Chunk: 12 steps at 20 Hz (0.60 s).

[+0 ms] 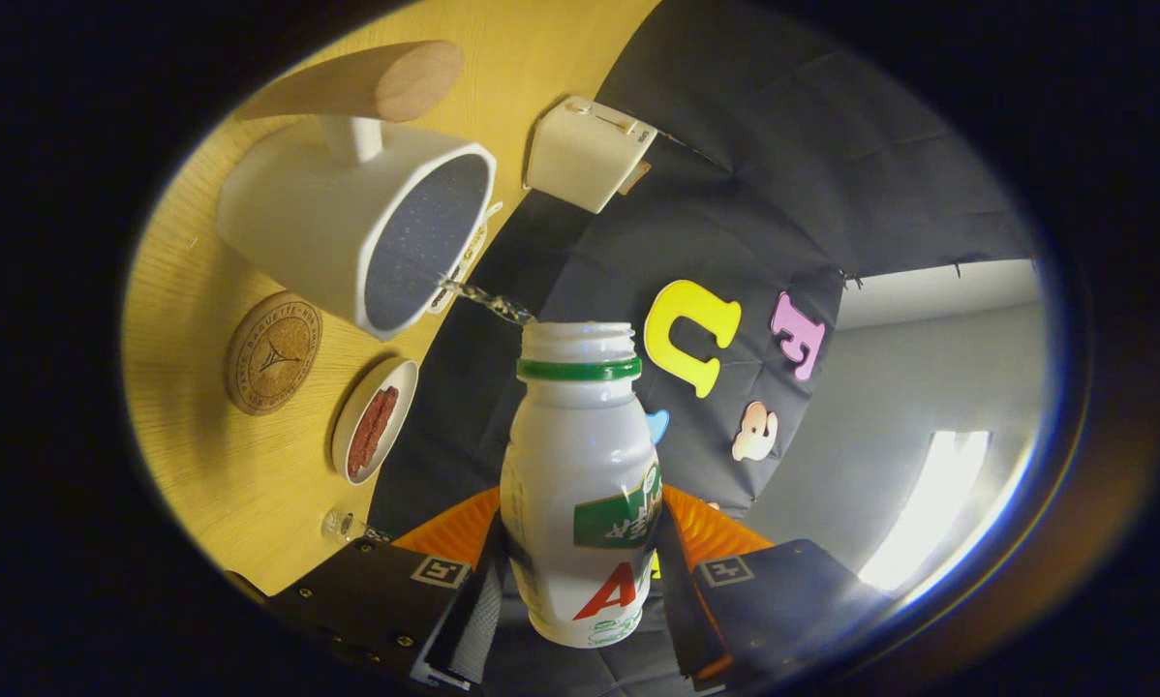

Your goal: Take the bottle from table, then pour the juice into the cup, finally place the bottle on the coaster

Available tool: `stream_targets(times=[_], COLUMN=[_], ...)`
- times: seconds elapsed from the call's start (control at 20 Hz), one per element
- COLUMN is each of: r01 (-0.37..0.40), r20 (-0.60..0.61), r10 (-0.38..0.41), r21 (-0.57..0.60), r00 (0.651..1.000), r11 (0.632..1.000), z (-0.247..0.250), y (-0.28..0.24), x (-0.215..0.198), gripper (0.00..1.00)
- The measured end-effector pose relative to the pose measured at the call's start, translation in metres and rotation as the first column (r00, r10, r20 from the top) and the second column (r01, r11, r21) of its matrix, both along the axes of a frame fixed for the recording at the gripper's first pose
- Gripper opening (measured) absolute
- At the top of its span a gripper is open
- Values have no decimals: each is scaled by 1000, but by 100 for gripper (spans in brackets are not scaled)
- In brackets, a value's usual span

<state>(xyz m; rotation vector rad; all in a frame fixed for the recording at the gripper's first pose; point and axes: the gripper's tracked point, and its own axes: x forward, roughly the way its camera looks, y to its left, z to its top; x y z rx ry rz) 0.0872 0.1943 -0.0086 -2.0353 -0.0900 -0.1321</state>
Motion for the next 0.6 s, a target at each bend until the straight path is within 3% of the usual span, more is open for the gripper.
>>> stream_targets(times=[0.6], r01=[-40], r20=[-26], r10=[37], r21=[-134], r00=[999], r11=[990], z=[-13], y=[11], x=[1], gripper=[71])
